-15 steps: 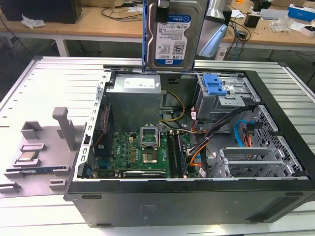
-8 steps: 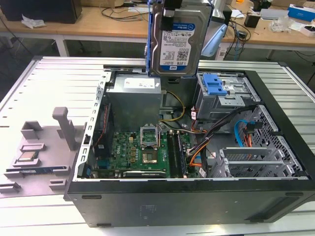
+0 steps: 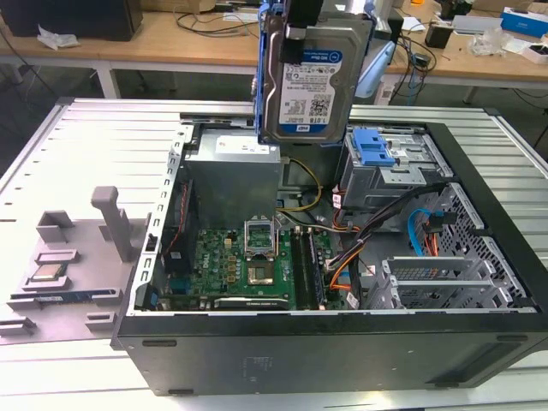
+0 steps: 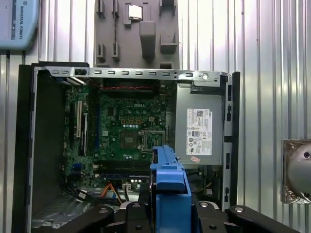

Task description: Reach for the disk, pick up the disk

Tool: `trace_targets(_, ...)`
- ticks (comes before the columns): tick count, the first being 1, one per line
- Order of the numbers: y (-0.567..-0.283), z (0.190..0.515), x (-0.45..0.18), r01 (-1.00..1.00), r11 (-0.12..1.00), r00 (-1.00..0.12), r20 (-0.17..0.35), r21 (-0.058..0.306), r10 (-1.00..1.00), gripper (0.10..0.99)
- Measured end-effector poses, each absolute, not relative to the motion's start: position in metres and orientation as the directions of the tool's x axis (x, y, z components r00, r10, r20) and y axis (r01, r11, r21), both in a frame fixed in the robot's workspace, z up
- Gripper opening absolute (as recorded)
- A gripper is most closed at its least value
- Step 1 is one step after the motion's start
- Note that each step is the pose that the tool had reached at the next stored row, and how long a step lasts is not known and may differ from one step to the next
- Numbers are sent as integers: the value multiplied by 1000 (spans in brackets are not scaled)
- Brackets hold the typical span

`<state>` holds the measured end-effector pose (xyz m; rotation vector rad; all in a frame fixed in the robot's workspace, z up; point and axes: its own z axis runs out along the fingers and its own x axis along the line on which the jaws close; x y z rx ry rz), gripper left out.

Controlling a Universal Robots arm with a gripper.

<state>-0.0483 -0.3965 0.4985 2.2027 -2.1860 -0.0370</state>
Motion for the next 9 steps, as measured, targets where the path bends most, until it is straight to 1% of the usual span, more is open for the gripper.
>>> trace_targets(4,-412,498,-48,-999,-7,8,10,44,-1000,365)
trace_targets(9,-422,498,-48,-999,-7,8,10,44,-1000,365)
